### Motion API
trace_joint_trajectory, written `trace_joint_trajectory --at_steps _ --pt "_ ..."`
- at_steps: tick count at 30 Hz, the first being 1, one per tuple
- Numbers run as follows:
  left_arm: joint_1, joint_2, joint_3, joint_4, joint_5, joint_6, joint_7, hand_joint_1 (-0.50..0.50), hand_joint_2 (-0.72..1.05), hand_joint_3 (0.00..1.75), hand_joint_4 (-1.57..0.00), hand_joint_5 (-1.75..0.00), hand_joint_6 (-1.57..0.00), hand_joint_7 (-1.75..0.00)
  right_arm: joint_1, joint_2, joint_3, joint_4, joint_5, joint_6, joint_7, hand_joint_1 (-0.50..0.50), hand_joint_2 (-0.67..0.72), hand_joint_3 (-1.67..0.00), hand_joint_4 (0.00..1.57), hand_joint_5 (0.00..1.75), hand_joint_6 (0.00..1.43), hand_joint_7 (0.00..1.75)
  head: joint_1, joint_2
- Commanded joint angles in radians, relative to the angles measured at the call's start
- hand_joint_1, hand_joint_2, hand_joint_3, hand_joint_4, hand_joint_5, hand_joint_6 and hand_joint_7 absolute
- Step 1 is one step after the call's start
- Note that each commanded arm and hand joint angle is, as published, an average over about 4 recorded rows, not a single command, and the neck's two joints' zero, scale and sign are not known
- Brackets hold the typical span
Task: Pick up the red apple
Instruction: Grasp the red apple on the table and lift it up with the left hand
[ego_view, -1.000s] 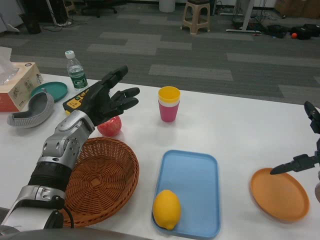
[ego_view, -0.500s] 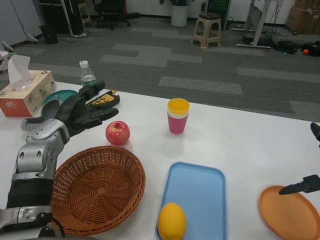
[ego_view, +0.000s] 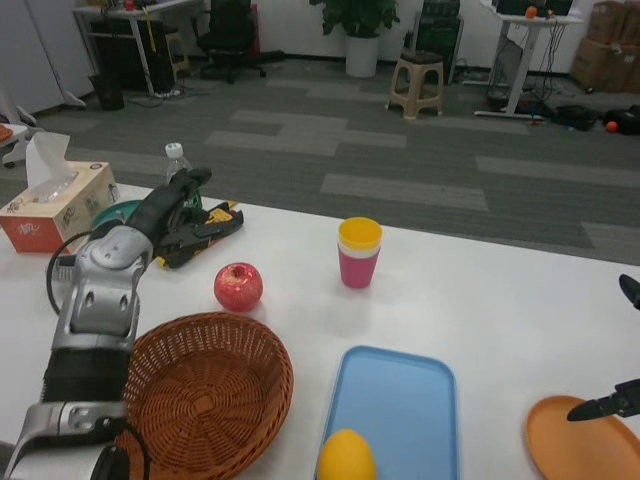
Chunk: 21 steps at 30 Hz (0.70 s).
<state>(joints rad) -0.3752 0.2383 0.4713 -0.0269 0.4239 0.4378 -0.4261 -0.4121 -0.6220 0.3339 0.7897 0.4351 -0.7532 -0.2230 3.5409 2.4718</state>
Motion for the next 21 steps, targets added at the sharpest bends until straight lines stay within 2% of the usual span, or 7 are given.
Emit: trace_joint_trajectory --at_steps 1,4,7,10,14,16,21 --pt "-0.057 0.003 -0.041 0.084 0.058 -0.026 -0.004 -0.5 1.05 0.02 0.0 -0.92 0.0 -0.4 -0.007 -0.011 0.012 0.005 0.005 -0.001 -0.009 -0.46 0.49 0.0 0.6 0.0 0.0 0.0 -0.007 0.016" --pt "-0.095 -0.001 -0.07 0.147 0.09 -0.028 -0.005 -0.5 1.05 0.04 0.0 -0.92 0.0 -0.38 -0.006 -0.009 0.015 0.0 0.005 -0.001 -0.009 -0.46 0.47 0.0 0.6 0.0 0.0 0.0 -0.011 0.024" --pt "-0.129 -0.002 -0.092 0.205 0.118 -0.028 -0.005 -0.5 1.05 0.0 0.0 -0.92 0.0 -0.42 -0.003 -0.008 0.015 -0.005 0.007 -0.001 -0.009 -0.46 0.52 0.0 0.6 0.0 0.0 0.0 -0.015 0.03" --pt "-0.191 0.002 -0.141 0.3 0.162 -0.029 -0.012 -0.5 1.05 0.04 0.0 -0.92 0.0 -0.38 0.003 -0.007 0.014 -0.012 0.009 -0.001 -0.009 -0.46 0.53 0.0 0.6 0.0 0.0 0.0 -0.021 0.032" --pt "-0.248 0.014 -0.199 0.394 0.198 -0.033 -0.026 -0.5 1.05 0.0 0.0 -0.92 0.0 -0.42 0.007 -0.008 0.014 -0.016 0.01 -0.001 -0.009 -0.46 0.53 0.0 0.6 0.0 0.0 0.0 -0.022 0.028" --pt "-0.271 0.019 -0.224 0.433 0.212 -0.035 -0.036 -0.5 1.05 0.0 0.0 -0.92 0.0 -0.42 0.008 -0.009 0.017 -0.016 0.01 -0.001 -0.009 -0.46 0.5 0.0 0.6 0.0 0.0 0.0 -0.019 0.025" --pt "-0.343 0.025 -0.26 0.57 0.295 -0.041 -0.077 -0.5 1.05 0.02 0.0 -0.92 0.0 -0.42 0.011 -0.016 0.025 -0.015 0.012 -0.001 -0.009 -0.46 0.53 0.0 0.6 0.0 0.0 0.0 -0.015 0.02"
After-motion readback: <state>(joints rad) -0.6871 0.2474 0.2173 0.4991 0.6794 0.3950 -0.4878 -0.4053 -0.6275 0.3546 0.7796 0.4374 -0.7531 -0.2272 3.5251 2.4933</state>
